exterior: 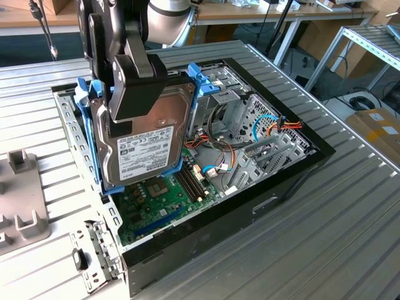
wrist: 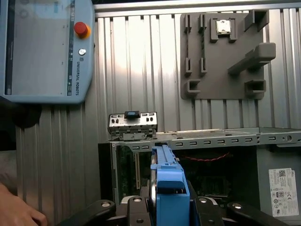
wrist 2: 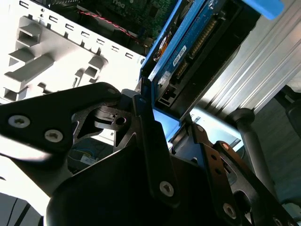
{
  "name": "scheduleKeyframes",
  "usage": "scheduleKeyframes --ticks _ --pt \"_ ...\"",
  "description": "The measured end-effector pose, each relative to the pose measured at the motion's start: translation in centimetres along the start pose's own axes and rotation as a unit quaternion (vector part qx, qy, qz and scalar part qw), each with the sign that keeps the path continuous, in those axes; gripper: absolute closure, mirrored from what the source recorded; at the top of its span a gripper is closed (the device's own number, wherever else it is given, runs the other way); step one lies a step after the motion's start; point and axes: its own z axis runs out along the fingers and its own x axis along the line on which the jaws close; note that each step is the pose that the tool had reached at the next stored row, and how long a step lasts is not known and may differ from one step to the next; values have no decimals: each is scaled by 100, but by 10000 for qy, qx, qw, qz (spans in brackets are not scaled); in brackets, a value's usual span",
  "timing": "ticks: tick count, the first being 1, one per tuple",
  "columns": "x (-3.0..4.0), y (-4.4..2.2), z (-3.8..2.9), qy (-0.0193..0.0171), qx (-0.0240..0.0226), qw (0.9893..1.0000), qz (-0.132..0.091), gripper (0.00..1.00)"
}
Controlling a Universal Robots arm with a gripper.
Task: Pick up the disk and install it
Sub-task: 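Pick up the disk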
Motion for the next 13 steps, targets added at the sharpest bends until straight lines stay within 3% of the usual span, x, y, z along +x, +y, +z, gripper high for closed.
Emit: scheduleKeyframes --ticks 13 --pt "28 -26 -1 0 0 10000 0 63"
